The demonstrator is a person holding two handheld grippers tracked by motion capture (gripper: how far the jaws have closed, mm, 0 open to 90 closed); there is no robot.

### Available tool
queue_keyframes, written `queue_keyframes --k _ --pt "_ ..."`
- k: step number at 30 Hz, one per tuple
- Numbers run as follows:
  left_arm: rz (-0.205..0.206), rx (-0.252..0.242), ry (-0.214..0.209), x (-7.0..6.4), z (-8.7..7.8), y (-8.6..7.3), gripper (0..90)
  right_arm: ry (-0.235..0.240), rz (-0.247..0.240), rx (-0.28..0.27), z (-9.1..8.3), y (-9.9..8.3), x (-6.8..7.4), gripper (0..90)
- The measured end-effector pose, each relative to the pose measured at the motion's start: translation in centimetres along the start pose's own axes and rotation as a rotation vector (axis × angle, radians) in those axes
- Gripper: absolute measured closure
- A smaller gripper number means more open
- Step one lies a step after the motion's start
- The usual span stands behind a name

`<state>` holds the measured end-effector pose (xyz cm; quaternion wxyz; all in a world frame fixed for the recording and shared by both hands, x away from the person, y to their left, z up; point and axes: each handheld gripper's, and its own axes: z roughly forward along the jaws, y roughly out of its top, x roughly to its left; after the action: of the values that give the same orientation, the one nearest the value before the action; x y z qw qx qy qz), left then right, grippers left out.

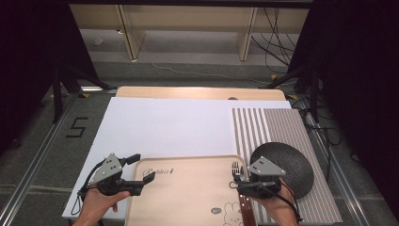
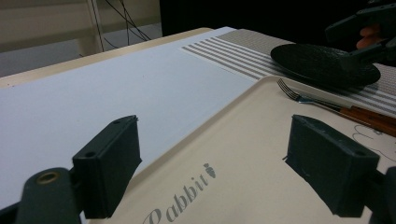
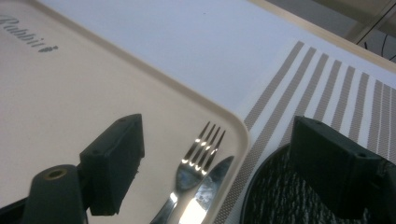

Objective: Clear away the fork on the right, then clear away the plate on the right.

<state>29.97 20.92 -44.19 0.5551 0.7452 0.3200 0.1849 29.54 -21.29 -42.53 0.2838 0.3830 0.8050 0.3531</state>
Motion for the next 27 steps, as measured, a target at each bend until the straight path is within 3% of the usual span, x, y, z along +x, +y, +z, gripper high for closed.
queue_keyframes --k 6,14,27 --pt "-0.003 -0.004 0.001 0.0 -0.1 0.0 16.9 -0.022 0.049 -0.043 -0.6 -0.3 -1.1 19.0" --pt "-0.004 -0.004 0.003 0.0 -0.1 0.0 16.9 -0.036 0.092 -0.043 -1.2 -0.7 -2.1 18.7" --pt "-0.003 -0.003 -0.001 0.1 0.0 0.0 16.9 -0.097 0.154 -0.047 -2.2 -1.7 -4.6 18.2"
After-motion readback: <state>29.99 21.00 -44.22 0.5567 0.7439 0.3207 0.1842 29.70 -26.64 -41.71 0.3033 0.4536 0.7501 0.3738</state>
